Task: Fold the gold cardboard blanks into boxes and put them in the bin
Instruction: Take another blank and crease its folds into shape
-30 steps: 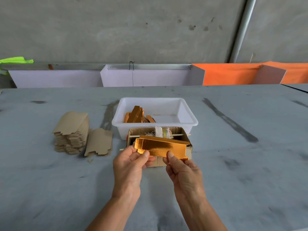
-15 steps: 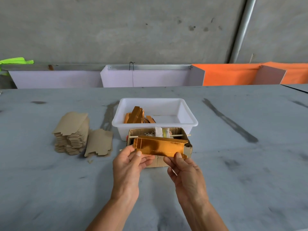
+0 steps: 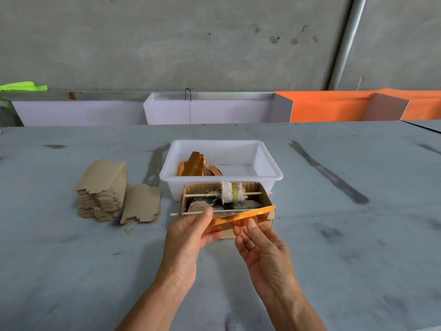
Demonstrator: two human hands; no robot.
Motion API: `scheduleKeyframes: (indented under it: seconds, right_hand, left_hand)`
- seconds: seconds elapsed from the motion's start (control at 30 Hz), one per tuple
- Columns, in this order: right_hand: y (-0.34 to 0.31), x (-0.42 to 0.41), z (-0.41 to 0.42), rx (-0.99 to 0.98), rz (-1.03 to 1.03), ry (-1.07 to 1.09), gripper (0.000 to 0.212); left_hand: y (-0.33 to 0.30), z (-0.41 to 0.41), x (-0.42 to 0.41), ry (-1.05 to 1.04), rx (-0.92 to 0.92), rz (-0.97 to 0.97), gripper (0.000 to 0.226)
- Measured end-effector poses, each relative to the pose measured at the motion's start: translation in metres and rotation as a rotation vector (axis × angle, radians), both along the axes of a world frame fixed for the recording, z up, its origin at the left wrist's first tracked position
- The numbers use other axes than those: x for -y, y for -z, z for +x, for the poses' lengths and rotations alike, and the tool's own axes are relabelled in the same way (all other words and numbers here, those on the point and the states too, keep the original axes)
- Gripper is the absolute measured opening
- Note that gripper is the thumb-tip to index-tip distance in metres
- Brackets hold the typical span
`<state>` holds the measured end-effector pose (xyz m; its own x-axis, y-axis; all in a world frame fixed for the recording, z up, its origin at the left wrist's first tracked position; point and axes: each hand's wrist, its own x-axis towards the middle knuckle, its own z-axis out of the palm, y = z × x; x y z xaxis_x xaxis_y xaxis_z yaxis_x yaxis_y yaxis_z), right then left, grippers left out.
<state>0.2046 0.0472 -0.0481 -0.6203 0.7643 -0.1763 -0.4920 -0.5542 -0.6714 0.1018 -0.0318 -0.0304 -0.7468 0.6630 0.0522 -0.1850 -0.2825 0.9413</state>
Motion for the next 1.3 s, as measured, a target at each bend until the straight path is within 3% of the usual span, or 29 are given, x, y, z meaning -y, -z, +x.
scheduleKeyframes:
  seconds: [0.27, 0.4, 0.57, 0.67, 0.87, 1.1, 1.3]
  right_hand:
    - [0.0, 0.005, -0.003, -0.02, -0.037, -0.064, 0.018]
    - [0.001, 0.006, -0.002, -0.032, -0.025, -0.083, 0.017]
    - [0.004, 0.007, -0.002, -0.015, -0.001, -0.108, 0.026]
    - [0.006, 0.007, -0.002, 0.02, 0.036, -0.126, 0.026]
    - [0.009, 0.007, 0.001, 0.018, 0.031, -0.164, 0.016]
    - [0.015, 0.007, 0.001, -0.007, 0.026, -0.176, 0.028]
    - [0.02, 0.011, 0.001, -0.006, 0.024, -0.151, 0.019]
  left_hand:
    - [-0.004, -0.002, -0.001, -0.053, -0.009, -0.02, 0.027]
    - [-0.007, -0.004, 0.0, -0.001, 0.084, -0.065, 0.027]
    - [-0.008, -0.009, 0.002, 0.047, 0.106, -0.249, 0.01]
    - [-0.007, -0.012, 0.004, 0.087, 0.105, -0.34, 0.015]
    - [-0.003, -0.013, 0.003, 0.064, 0.175, -0.372, 0.004]
    - [-0.001, -0.01, 0.003, 0.153, 0.059, -0.477, 0.015]
    - [0.001, -0.007, 0.003, 0.135, -0.076, -0.525, 0.014]
